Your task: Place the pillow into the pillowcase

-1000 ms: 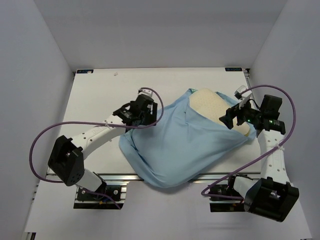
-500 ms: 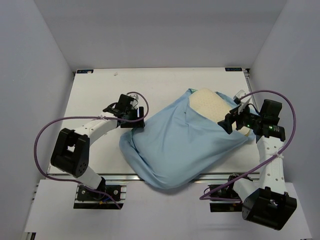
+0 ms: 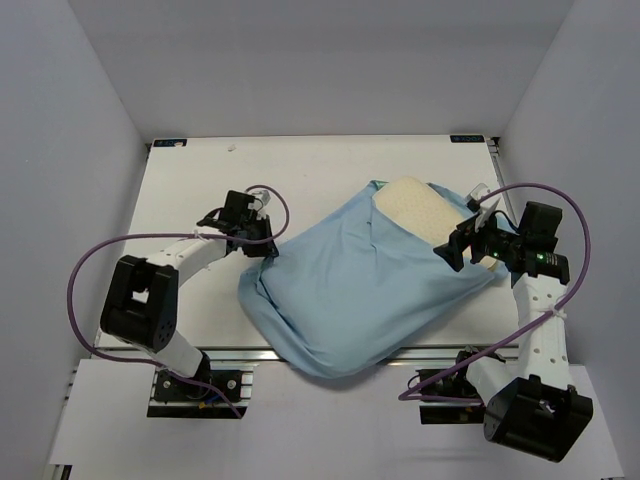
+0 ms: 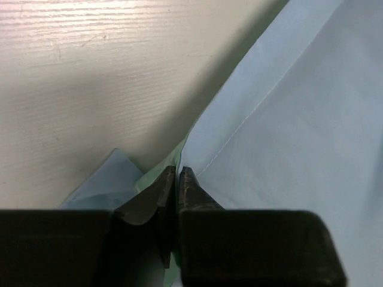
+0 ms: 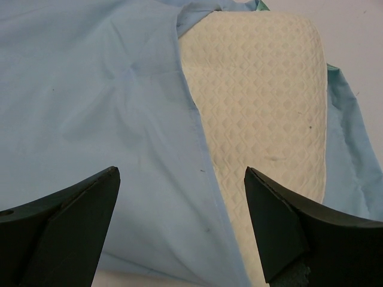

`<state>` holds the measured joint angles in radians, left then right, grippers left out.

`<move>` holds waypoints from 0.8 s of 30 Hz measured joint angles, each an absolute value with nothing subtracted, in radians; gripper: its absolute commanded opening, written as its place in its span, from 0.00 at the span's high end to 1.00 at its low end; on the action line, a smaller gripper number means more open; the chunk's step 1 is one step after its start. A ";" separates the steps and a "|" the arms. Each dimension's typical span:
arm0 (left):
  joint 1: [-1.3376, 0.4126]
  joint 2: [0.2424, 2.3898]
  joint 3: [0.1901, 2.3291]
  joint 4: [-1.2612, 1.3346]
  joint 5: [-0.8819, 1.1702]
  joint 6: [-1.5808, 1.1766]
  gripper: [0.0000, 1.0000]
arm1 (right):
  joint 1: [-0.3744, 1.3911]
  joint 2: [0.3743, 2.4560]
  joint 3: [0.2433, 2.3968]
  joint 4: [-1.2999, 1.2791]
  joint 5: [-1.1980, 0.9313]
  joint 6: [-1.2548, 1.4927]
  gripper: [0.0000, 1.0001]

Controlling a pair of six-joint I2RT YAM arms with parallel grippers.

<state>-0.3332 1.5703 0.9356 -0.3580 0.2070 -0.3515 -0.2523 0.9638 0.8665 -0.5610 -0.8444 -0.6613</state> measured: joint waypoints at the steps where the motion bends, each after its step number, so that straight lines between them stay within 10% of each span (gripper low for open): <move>1: -0.314 1.567 0.934 -0.355 0.239 -0.356 0.86 | -0.252 0.962 0.865 -0.563 -0.845 -0.662 0.11; 12: 0.045 1.688 0.857 0.414 0.928 -1.008 1.00 | -0.252 0.957 0.852 -0.575 -0.879 -0.661 0.11; 19: 0.118 1.856 0.934 0.606 1.002 -1.251 0.99 | -0.252 0.954 0.825 -0.574 -0.889 -0.660 0.11; 24: 0.170 1.860 1.142 0.168 0.796 -1.010 0.55 | -0.252 0.944 0.807 -0.570 -0.877 -0.653 0.11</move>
<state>0.1699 1.8595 1.1416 0.1684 0.7963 -1.0103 -0.2520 0.9436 0.8074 -0.5705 -0.8768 -0.6533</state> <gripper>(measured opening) 0.354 0.895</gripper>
